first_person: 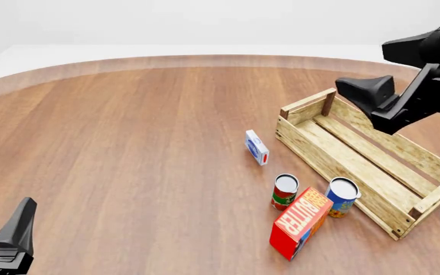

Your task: Pick up the tomato sauce, and put it in the wooden tray.

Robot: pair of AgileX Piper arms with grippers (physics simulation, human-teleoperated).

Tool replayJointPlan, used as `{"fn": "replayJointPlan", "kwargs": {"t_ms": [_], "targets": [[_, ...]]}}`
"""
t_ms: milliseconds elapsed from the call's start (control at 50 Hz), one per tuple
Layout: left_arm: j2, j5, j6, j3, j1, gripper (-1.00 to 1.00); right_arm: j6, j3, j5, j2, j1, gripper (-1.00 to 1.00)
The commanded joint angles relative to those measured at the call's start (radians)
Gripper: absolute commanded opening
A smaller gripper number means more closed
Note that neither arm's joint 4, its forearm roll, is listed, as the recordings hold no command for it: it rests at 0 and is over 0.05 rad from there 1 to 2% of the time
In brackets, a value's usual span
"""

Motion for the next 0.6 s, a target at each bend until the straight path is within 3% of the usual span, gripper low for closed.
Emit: {"fn": "replayJointPlan", "kwargs": {"t_ms": [20, 180, 280, 480, 520, 600], "targets": [[0.0, 0.0, 0.0, 0.0, 0.0, 1.0, 0.001, -0.032, 0.019, 0.117, -0.006, 1.0], [0.0, 0.0, 0.0, 0.0, 0.0, 1.0, 0.058, 0.005, -0.022, 0.285, 0.029, 1.0], [0.0, 0.0, 0.0, 0.0, 0.0, 1.0, 0.072, 0.018, -0.062, 0.34, 0.065, 1.0], [0.0, 0.0, 0.0, 0.0, 0.0, 1.0, 0.083, 0.097, -0.154, 0.426, 0.049, 1.0], [0.0, 0.0, 0.0, 0.0, 0.0, 1.0, 0.117, 0.1, -0.161, 0.449, 0.071, 1.0], [0.0, 0.0, 0.0, 0.0, 0.0, 1.0, 0.117, 0.1, -0.162, 0.449, 0.071, 1.0]]}}
